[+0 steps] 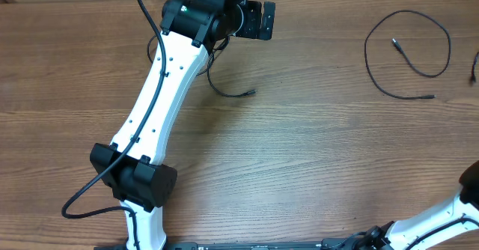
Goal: Untangle cables
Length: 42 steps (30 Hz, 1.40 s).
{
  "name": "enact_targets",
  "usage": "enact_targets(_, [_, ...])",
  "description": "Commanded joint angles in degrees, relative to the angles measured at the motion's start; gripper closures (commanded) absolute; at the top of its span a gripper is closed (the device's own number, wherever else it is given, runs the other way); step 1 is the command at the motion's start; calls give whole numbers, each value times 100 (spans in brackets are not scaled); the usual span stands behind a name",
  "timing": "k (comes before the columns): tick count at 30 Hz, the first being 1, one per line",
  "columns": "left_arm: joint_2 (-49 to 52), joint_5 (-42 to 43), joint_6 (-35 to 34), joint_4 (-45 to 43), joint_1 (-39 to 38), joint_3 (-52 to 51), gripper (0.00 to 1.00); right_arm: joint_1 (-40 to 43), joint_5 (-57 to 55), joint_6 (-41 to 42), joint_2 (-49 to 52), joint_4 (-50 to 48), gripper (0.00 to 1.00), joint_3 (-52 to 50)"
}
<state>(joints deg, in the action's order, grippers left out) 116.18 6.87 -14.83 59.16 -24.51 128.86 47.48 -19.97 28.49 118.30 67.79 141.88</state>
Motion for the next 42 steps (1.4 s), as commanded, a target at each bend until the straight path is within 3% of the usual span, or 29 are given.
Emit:
enact_targets(1, [70, 72, -66, -11, 4, 24, 0, 15, -98, 24, 420, 129, 96, -20])
enact_targets(9, [70, 70, -151, -74, 4, 24, 0, 9, 1331, 0, 1449, 221, 96, -20])
enact_targets(17, [70, 72, -195, -72, 4, 24, 1, -87, 918, 72, 2114, 420, 92, -20])
enact_targets(18, [70, 74, -195, -72, 4, 24, 0, -87, 807, 70, 2190, 468, 86, -20])
enact_targets(19, [70, 74, -197, -72, 4, 24, 0, -87, 748, 66, 2236, 505, 75, -20])
enact_targets(20, [70, 76, -212, -72, 4, 24, 0, -87, 713, 63, 2264, 525, 47, -20])
enact_targets(21, [70, 87, -212, -72, 4, 24, 0, -87, 693, 63, 2280, 527, 29, -20])
enact_targets(22, [70, 120, -212, -72, 4, 24, 0, -87, 693, 63, 2282, 518, 0, -20])
enact_targets(33, [70, 326, -212, -74, 4, 24, 1, -87, 1290, 63, 2002, 483, 0, 922])
enact_targets(37, [70, 326, -214, -96, 0, 24, 0, -87, 2035, 59, 1727, 542, 1, 1926])
enact_targets(42, [70, 323, -214, -142, -28, 24, 0, -162, 4039, -221, 1587, 887, 0, 2616])
